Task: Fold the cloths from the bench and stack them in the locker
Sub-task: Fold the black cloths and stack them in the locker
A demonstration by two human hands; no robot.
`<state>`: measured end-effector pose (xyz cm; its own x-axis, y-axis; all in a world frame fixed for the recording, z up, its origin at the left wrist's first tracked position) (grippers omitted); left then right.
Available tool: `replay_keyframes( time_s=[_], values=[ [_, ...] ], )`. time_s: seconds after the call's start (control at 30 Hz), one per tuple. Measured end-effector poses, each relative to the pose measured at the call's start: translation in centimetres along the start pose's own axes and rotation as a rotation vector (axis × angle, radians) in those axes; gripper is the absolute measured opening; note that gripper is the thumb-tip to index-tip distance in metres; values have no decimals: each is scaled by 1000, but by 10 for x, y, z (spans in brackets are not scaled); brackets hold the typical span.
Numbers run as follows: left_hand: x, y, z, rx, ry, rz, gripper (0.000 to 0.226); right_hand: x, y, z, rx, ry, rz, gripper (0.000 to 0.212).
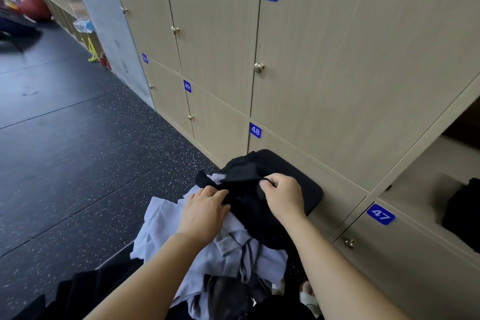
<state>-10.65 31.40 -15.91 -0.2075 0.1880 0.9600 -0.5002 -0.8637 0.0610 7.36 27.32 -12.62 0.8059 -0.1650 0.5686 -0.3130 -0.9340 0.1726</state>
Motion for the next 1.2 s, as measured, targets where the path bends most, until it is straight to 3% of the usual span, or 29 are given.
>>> replay_keyframes(
  time_s=[0.17,0.3,0.4,0.47,0.6,0.67,0.73,0.77,0.87,1.07,1.17,1.2],
  values=[
    [32,11,6,48,140,31,30,24,20,-33,17,-478,-66,26],
    [65,29,21,71,283,77,28,40,45,-62,82,-578,-133,19],
    [92,47,24,210,341,97,42,52,65,-76,106,-659,-134,18],
    [100,56,25,280,430,22,52,60,76,-86,126,-682,-117,20],
    [100,77,52,308,1134,-208,44,70,97,-99,159,-725,-73,27],
    [106,84,65,300,1502,-214,35,71,105,-102,179,-741,-96,32],
    [116,84,70,272,1710,-184,43,74,113,-104,199,-721,-128,32],
    [121,82,70,270,1715,-161,45,76,116,-104,206,-705,-131,30],
    [142,84,70,224,1556,-27,23,86,123,-104,207,-637,-103,26],
    [175,88,77,8,1473,90,38,103,126,-108,146,-548,-10,23],
    [182,88,73,-13,1505,181,15,111,129,-120,220,-575,43,14],
    [184,88,71,-8,1502,205,20,113,132,-124,248,-594,51,11]
  ],
)
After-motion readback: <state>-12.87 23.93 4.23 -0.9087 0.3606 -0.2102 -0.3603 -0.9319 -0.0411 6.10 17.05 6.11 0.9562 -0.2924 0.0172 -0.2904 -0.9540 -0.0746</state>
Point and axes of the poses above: each hand's wrist, its own y-axis away from the middle knuckle, its own x-axis out of the back of the hand, z = x × y, the point moved 6 cm from there along -y, towards the middle knuckle, and after that the axes turned 12 degrees about -z, right-handed, at the moved point
